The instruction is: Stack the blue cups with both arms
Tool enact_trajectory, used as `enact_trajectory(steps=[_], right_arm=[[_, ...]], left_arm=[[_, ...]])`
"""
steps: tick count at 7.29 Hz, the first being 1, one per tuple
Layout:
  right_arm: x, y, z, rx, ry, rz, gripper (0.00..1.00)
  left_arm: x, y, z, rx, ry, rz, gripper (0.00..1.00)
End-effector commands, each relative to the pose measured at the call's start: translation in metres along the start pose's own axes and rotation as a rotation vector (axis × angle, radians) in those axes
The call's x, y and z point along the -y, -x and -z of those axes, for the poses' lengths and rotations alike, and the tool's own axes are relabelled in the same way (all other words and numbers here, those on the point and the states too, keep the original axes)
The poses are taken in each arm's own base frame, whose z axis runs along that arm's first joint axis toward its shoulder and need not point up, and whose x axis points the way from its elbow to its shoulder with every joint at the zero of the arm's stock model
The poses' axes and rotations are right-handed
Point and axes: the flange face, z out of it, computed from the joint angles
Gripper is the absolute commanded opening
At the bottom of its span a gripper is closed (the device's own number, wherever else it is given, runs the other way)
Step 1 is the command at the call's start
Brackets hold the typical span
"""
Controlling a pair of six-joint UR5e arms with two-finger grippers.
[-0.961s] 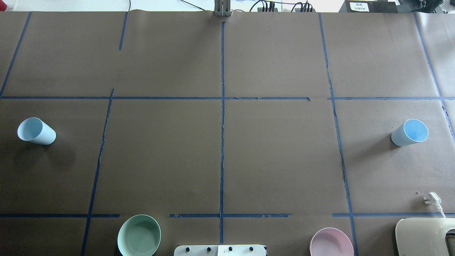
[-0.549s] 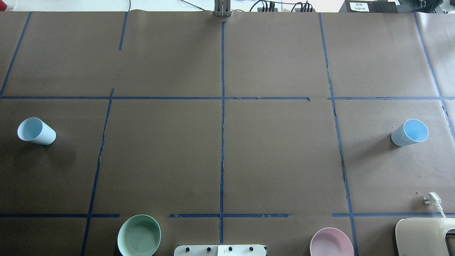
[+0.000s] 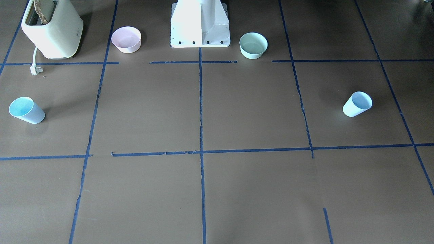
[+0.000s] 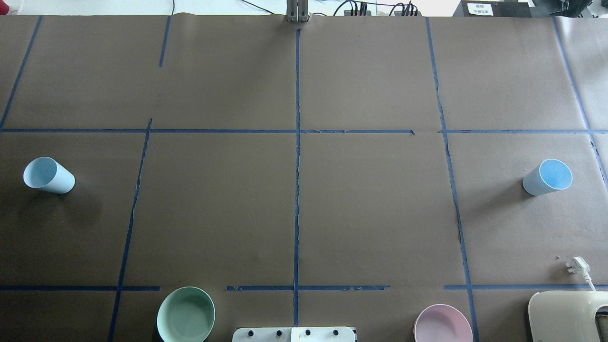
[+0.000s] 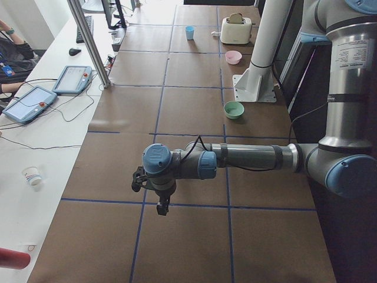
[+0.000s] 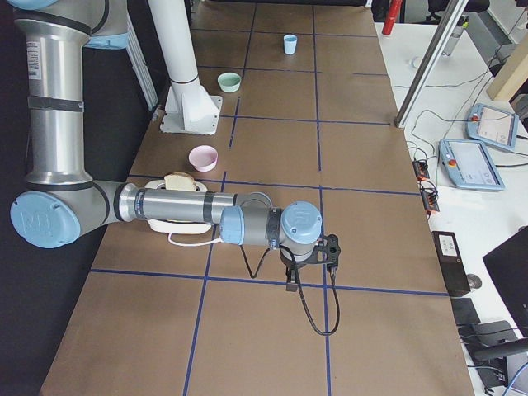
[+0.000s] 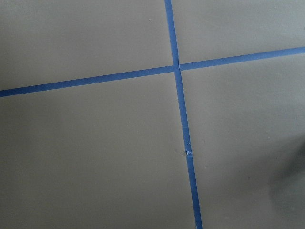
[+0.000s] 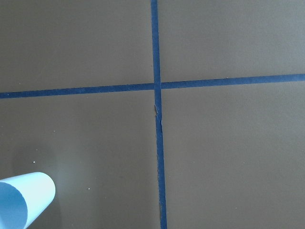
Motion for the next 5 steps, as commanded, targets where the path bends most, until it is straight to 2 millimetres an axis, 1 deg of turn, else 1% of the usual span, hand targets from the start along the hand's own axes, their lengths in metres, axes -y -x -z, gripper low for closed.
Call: enact_trajectory(steps=[1,3,5], right_arm=[[0.001,0.001,0.001,0.0,-0.002,0.002,1.0],[0.002,0.003,0.003,0.0,-0.006,0.006,1.0],[0.006,0.008,0.007,0.0,-0.015,0.015,1.0]], left_arm=[[0.0,0.0,0.0,-0.001,-0.004,-0.004,1.0],[0.002,-0.005,0.004,-0.001,-0.013,-0.012,1.0],[0.008,-0.014,0.014,-0.004,-0.036,0.0,1.0]])
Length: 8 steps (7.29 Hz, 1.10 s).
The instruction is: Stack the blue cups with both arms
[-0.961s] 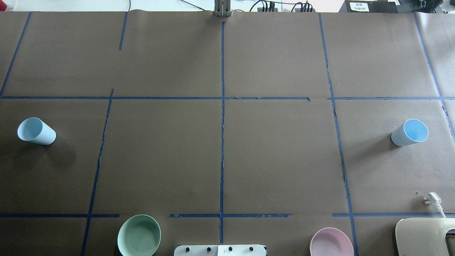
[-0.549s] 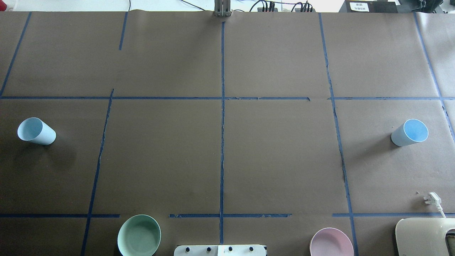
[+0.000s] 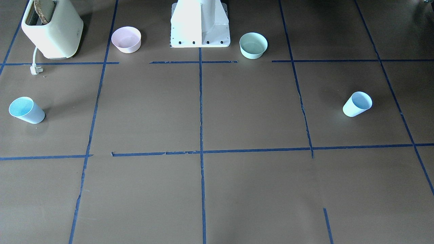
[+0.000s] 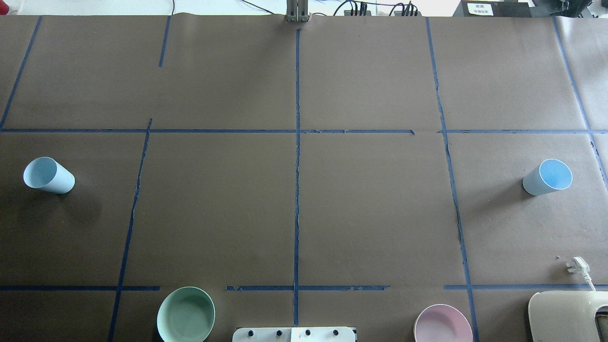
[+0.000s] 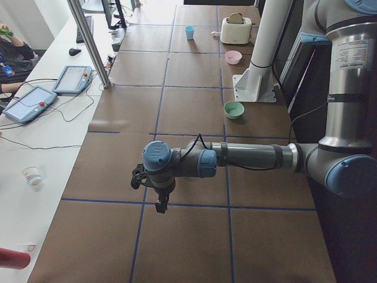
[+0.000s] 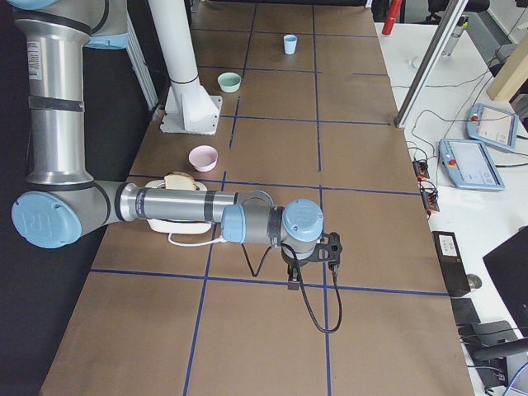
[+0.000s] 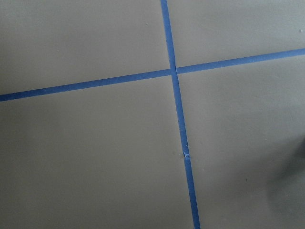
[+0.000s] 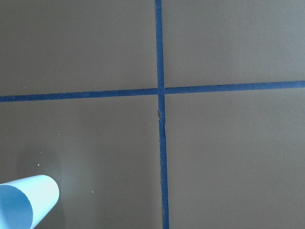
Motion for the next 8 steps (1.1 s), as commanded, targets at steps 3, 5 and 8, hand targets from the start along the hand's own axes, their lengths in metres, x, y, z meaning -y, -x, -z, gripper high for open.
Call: enact_trajectory(steps=[3,5,8], right_arm=[[0.002,0.003,0.003,0.0,-0.006,0.005,1.0],[0.002,0.004,0.003,0.002,-0.007,0.005,1.0],[0.005,0.006,0.005,0.002,-0.011,0.011,1.0]], left_arm=[[0.015,-0.095,0.012,-0.02,-0.022,0.154,1.0],[0.015,-0.134,-0.009,-0.055,-0.018,0.189,1.0],[0.002,-0.16,-0.093,-0.091,-0.073,0.225,1.0]])
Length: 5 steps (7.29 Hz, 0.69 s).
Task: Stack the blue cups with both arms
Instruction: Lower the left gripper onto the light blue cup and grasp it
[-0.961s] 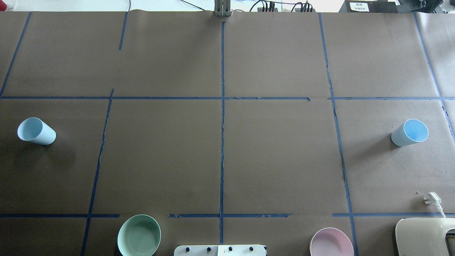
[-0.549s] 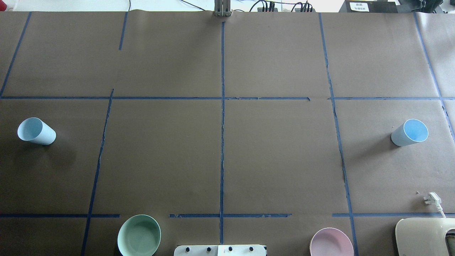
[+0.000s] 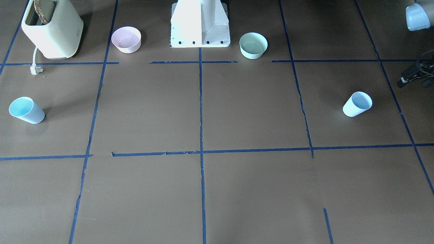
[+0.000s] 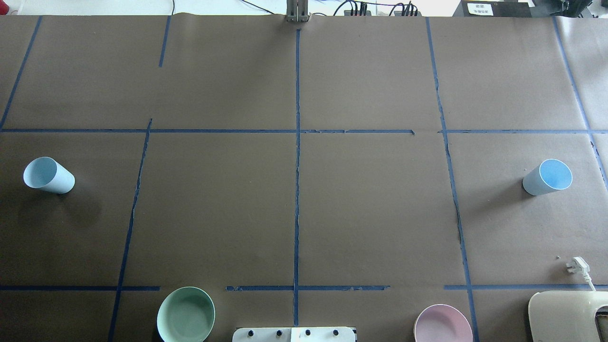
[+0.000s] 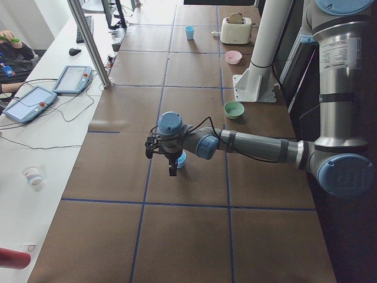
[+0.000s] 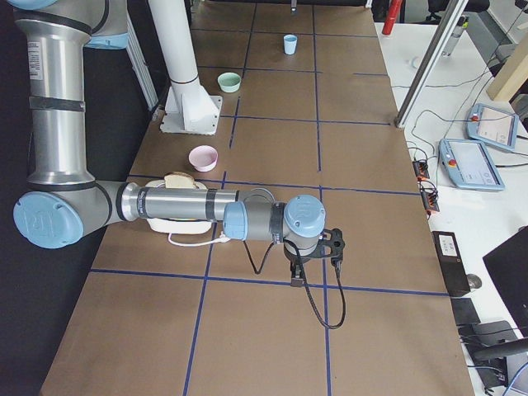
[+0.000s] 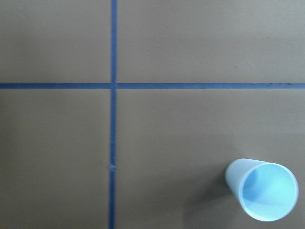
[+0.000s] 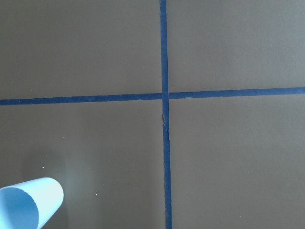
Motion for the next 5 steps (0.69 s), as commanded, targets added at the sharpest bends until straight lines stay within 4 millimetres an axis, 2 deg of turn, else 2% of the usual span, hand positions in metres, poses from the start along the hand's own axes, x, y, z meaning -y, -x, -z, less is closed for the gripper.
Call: enact_trajectory(steps=[1,2,5], right_arm=[[0.001,0.001,0.001,0.0,-0.003,0.004,1.0],[0.001,0.001,0.001,0.0,-0.003,0.004,1.0],[0.001,0.001,0.001,0.0,-0.002,0.004,1.0]], left_arm=[[-0.012,-0.016,-0.055,-0.016,-0.036,0.042,1.0],[-0.015,-0.024,-0.063,-0.018,-0.02,0.037,1.0],[-0.019,-0.032,-0.08,-0.014,0.012,0.021,1.0]])
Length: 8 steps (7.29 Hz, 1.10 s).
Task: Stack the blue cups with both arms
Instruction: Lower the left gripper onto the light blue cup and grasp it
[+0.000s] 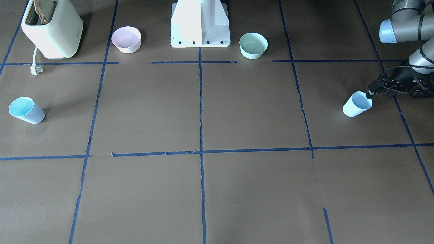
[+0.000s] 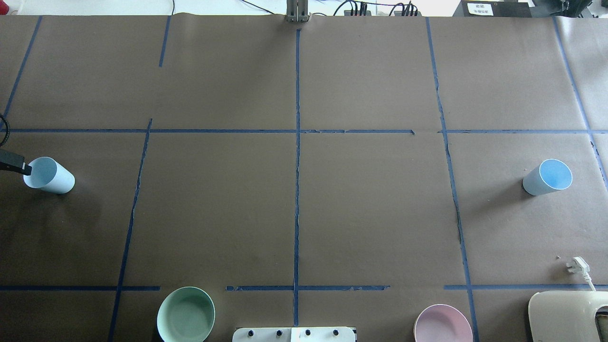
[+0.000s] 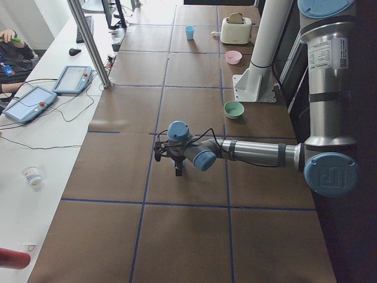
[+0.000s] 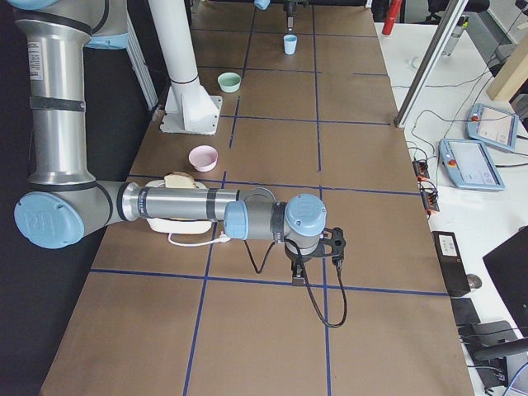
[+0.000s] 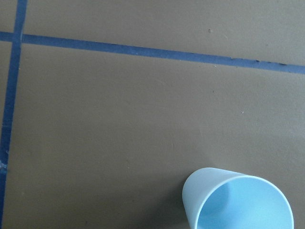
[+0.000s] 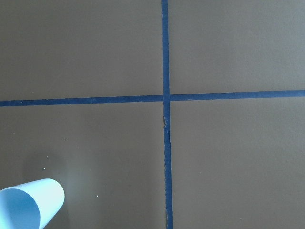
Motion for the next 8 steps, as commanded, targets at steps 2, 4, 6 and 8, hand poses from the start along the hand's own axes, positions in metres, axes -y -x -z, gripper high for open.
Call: enact_trajectory(steps=[2,4,6,8], right_arm=[[0.0,0.002,0.002,-0.001,-0.004,0.006,1.0],[0.0,0.003,0.002,-0.001,-0.005,0.007,1.0],[0.0,0.003,0.002,-0.001,-0.005,0.007,1.0],[-0.001,0.002,0.002,-0.001,-0.004,0.005,1.0]], left_arm=[[-0.001,-0.012,-0.022,0.031,0.01,-0.029,1.0],[0.001,-0.016,-0.027,0.032,0.011,-0.037,0.98],[0.0,-0.018,-0.029,0.032,0.015,-0.028,0.64],[0.001,-0.02,-0.028,0.03,0.011,-0.028,0.2]])
